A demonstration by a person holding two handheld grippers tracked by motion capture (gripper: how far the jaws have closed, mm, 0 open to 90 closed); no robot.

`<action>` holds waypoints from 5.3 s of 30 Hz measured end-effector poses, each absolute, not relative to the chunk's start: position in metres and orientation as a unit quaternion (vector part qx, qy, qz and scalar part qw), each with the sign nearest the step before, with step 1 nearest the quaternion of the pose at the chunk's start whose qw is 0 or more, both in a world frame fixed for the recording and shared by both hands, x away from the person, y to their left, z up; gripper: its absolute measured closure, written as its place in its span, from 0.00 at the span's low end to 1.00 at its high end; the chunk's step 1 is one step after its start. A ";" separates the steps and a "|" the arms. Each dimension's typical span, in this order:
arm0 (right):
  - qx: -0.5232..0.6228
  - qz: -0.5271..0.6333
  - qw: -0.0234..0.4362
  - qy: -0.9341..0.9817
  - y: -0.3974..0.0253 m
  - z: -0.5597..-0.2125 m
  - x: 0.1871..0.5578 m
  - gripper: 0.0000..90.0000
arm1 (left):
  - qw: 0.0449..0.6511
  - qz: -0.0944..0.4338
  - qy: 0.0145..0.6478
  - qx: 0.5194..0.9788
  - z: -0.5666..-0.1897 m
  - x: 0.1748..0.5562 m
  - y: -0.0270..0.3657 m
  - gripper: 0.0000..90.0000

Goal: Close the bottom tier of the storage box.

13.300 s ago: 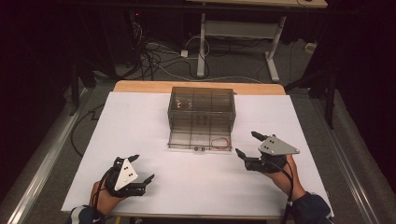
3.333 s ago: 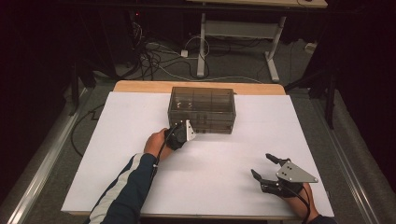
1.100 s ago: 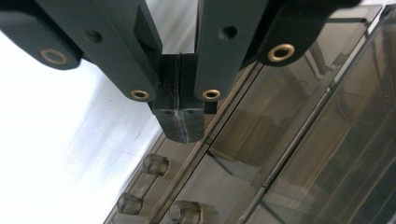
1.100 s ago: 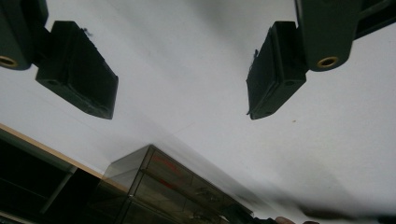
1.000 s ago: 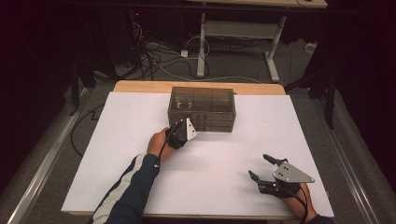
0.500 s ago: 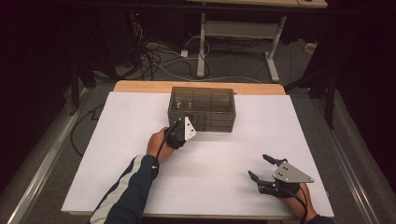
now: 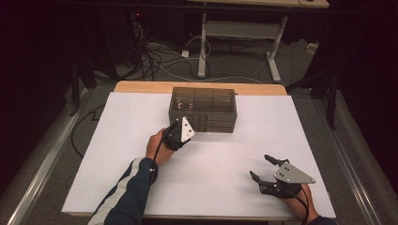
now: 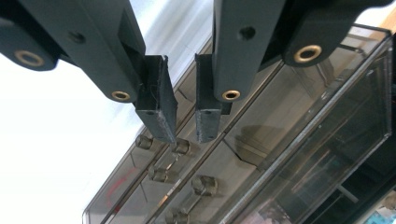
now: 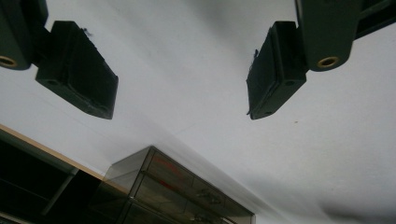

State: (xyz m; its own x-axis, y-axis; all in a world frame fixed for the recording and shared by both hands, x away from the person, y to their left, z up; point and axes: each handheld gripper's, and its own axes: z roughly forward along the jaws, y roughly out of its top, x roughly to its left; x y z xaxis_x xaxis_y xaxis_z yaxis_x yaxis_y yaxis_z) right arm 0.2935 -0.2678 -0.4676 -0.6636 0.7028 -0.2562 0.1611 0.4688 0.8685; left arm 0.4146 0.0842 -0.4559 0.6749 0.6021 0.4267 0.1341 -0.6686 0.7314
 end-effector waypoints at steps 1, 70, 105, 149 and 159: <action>0.271 0.439 0.308 0.800 -0.268 -0.468 0.294 0.28 | 0.347 0.340 0.216 0.847 -0.455 0.414 0.084 0.85; 0.266 0.435 0.299 0.807 -0.260 -0.467 0.291 0.22 | 0.424 0.337 0.181 0.821 -0.439 0.361 0.092 0.19; 0.262 0.434 0.302 0.807 -0.255 -0.462 0.286 0.23 | 0.430 0.346 0.160 0.818 -0.430 0.334 0.105 0.19; 0.235 0.426 0.300 0.820 -0.243 -0.463 0.279 0.24 | 0.417 0.357 0.166 0.819 -0.434 0.305 0.143 0.19; 0.232 0.424 0.300 0.822 -0.242 -0.463 0.278 0.24 | 0.406 0.359 0.171 0.823 -0.440 0.300 0.150 0.19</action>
State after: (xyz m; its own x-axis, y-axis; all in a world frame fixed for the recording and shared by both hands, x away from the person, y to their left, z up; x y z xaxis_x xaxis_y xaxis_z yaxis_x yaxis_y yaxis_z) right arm 0.2781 -0.2424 -0.4632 -0.7125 0.6358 -0.2968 0.1268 0.5327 0.8368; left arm 0.3005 0.1504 -0.4398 0.6836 0.5725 0.4528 -0.0114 -0.6118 0.7909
